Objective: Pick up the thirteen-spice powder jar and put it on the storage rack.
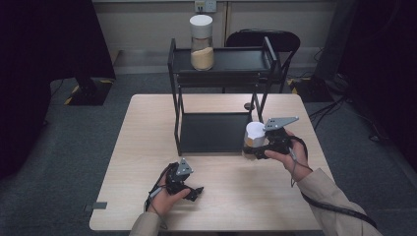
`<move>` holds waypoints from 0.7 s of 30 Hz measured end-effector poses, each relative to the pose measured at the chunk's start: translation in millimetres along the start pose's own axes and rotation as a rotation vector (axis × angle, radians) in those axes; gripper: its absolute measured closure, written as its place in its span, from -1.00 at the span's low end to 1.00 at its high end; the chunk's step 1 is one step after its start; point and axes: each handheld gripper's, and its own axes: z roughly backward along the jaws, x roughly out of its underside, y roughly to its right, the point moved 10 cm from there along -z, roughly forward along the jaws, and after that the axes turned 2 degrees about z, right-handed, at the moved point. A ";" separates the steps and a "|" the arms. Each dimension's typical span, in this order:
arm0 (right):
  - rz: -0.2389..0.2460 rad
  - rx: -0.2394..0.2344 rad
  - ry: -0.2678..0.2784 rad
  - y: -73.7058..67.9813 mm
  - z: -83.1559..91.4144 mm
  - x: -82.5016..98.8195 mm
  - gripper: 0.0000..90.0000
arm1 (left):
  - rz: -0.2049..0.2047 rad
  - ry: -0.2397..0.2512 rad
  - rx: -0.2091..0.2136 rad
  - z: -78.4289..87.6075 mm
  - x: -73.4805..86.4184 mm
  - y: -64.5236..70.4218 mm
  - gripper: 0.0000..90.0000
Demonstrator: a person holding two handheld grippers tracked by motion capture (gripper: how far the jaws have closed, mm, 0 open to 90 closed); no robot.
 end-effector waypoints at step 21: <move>0.008 -0.019 0.011 8.4 -5.5 -55.0 -0.33 | 0.000 0.000 0.000 0.1 0.0 0.0 -1.00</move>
